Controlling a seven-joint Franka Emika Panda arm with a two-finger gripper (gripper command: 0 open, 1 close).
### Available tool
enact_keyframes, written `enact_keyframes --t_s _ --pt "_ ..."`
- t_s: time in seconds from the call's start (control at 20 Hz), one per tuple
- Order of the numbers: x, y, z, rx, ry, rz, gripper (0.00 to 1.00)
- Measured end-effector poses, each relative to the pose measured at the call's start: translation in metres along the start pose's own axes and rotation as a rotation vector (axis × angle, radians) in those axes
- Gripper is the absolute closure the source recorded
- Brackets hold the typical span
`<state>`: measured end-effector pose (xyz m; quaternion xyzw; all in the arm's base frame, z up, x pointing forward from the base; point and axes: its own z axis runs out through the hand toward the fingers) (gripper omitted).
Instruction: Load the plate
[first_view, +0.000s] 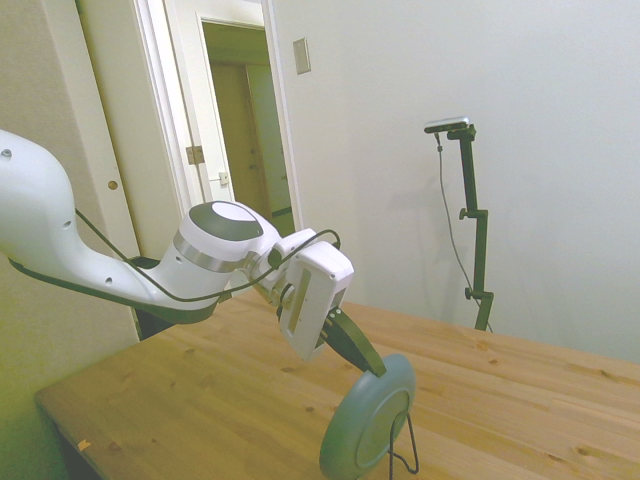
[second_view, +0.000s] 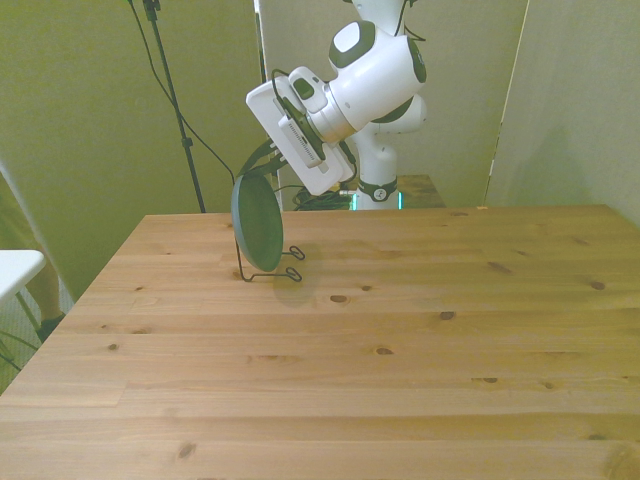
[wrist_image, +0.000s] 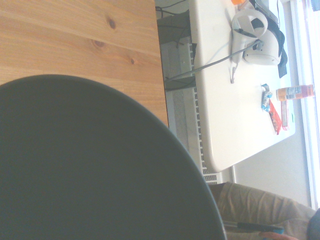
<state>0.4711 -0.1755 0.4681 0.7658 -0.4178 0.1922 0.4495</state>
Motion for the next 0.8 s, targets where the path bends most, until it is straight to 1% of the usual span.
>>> enact_keyframes --t_s 0.4,0.5,0.6,0.7,0.8 --pt "0.002 0.002 0.000 0.000 0.008 0.011 0.00" --pt "0.007 0.007 -0.006 0.023 0.014 0.032 0.00" --pt "0.016 0.021 -0.019 0.085 -0.006 0.073 0.00" --pt "0.024 0.040 -0.040 0.182 -0.061 0.093 0.00" --pt "0.028 0.055 -0.064 0.280 -0.116 0.095 0.00"
